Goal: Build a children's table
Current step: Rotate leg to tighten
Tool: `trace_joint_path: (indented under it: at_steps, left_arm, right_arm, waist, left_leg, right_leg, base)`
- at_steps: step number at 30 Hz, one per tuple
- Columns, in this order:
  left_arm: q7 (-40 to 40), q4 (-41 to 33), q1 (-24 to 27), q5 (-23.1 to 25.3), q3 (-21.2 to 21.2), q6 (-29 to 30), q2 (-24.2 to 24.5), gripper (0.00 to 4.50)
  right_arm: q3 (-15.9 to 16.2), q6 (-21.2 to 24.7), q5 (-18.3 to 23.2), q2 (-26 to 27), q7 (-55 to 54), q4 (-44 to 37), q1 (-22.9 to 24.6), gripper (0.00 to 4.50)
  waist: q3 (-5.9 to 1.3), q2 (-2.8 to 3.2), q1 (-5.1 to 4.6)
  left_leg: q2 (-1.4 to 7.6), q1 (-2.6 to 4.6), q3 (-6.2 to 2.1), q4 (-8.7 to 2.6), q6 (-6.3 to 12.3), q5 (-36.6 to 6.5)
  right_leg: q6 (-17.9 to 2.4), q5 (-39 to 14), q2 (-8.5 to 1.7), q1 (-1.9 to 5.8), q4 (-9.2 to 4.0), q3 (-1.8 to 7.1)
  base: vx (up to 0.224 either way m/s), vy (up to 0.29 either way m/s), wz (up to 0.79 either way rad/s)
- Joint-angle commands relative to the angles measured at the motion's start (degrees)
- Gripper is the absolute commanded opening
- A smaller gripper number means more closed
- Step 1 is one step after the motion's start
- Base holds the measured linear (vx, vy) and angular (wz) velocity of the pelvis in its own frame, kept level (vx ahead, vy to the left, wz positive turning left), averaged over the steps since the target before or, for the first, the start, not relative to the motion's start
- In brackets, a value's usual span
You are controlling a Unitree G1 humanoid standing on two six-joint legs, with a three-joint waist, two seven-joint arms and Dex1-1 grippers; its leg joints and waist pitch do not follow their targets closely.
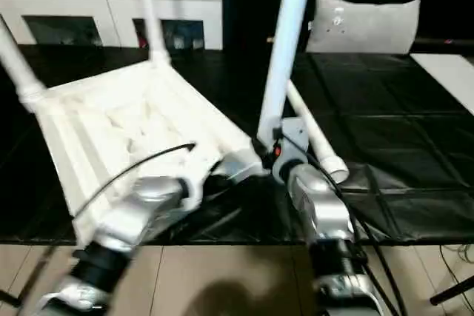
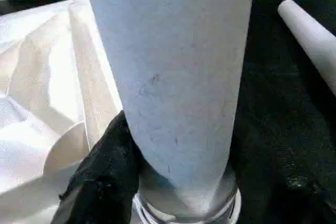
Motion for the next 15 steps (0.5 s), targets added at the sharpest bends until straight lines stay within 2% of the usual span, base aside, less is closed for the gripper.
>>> trace_joint_path:
  at_steps: [1, 2, 3, 5, 7, 8, 9, 11, 14, 15]
  left_arm:
    - [-2.09, -2.53, -0.85, -1.26, -3.69, -3.12, -0.66, 0.00]
    - [-2.26, -2.59, -0.72, -1.05, -3.81, -3.10, 0.09, 0.00]
    - [-2.57, -2.36, -0.66, -0.47, -3.89, -3.32, 1.33, 0.00]
    - [-3.13, -1.81, -0.71, 0.39, -4.10, -4.02, 2.72, 0.00]
    - [-4.37, -0.67, -0.87, 1.43, -4.55, -5.58, 4.74, 0.00]
    - [-5.13, -0.13, -0.98, 1.82, -4.77, -6.29, 5.79, 0.00]
    - [-5.88, 0.24, -1.08, 2.02, -4.91, -6.72, 6.63, 0.00]
    - [-8.00, 0.73, -1.29, 1.81, -5.33, -7.25, 8.41, 0.00]
    - [-9.26, 0.99, -1.42, 1.42, -5.93, -7.80, 9.79, 0.00]
    - [-11.63, 1.59, -1.47, 1.22, -6.44, -8.68, 11.59, 0.00]
  right_arm:
    - [1.30, 2.54, 1.80, 2.27, 0.82, 3.64, 0.89, 2.87]
    - [1.46, 2.14, 1.79, 2.13, 1.38, 3.10, 1.13, 2.95]
    - [1.83, 1.24, 1.67, 1.62, 2.31, 2.47, 1.55, 3.22]
    - [2.24, 0.14, 1.48, 0.81, 3.41, 1.97, 2.03, 3.34]
    - [2.40, -1.71, 1.56, -0.94, 6.23, 1.14, 2.94, 3.53]
    - [2.25, -2.39, 1.92, -2.04, 8.02, 0.47, 3.48, 3.66]
    - [2.07, -2.89, 2.31, -3.11, 9.78, -0.18, 3.95, 3.74]
    - [1.88, -3.90, 2.85, -5.83, 14.32, -1.53, 4.91, 3.88]
    - [2.14, -3.86, 3.33, -7.76, 17.62, -2.71, 5.64, 4.18]
    - [2.83, -3.91, 3.96, -10.88, 22.54, -4.66, 6.77, 4.24]
  waist:
    - [-2.33, -0.05, 0.41]
    - [-2.47, 0.10, 0.76]
    - [-2.50, -0.19, 0.89]
    - [-2.52, -0.16, 1.02]
    - [-2.93, -0.20, 1.36]
    - [-3.11, -0.19, 1.87]
    - [-3.11, -0.22, 2.07]
    - [-2.88, -0.23, 2.48]
    - [-2.69, -0.10, 2.60]
    - [-2.65, -0.05, 2.63]
  left_leg:
    - [1.49, -1.16, -0.21, -4.78, 2.82, -16.40]
    - [1.56, -0.87, 0.02, -4.61, 2.96, -15.18]
    - [1.53, -0.83, 0.29, -4.48, 3.11, -14.21]
    - [1.29, -1.17, 0.40, -4.40, 3.49, -13.42]
    - [1.29, -1.39, 0.53, -3.98, 3.64, -10.26]
    - [1.23, -1.63, 0.71, -3.56, 4.69, -6.38]
    - [1.32, -1.60, 0.80, -3.51, 5.08, -5.84]
    - [1.28, -1.61, 1.02, -3.39, 5.87, -6.08]
    - [1.43, -1.48, 0.97, -3.53, 5.42, -7.86]
    - [1.45, -1.50, 0.89, -3.60, 5.27, -8.30]
  right_leg:
    - [-6.17, -21.43, -2.99, 2.44, -3.68, 2.23]
    - [-7.39, -19.39, -3.06, 2.26, -3.43, 2.49]
    - [-8.31, -18.27, -2.94, 2.16, -3.18, 2.68]
    - [-8.27, -19.77, -3.07, 2.30, -3.17, 2.85]
    - [-9.02, -16.41, -3.14, 2.45, -2.61, 3.08]
    - [-10.13, -11.21, -2.97, 2.51, -1.83, 3.14]
    - [-10.45, -10.36, -2.97, 2.57, -1.74, 3.16]
    - [-10.92, -10.71, -2.97, 2.46, -1.72, 3.19]
    - [-10.45, -14.12, -2.98, 2.41, -1.91, 3.15]
    - [-10.13, -15.07, -2.97, 2.44, -1.96, 3.14]
  base:
    - [0.000, 0.000, 0.00]
    - [0.000, 0.000, 0.00]
    - [0.000, 0.000, 0.00]
    - [0.000, 0.000, 0.00]
    - [0.000, 0.000, 0.00]
    - [0.000, 0.000, 0.00]
    - [0.000, 0.000, 0.00]
    - [0.000, 0.000, 0.00]
    - [0.000, 0.000, 0.00]
    - [0.000, 0.000, 0.00]
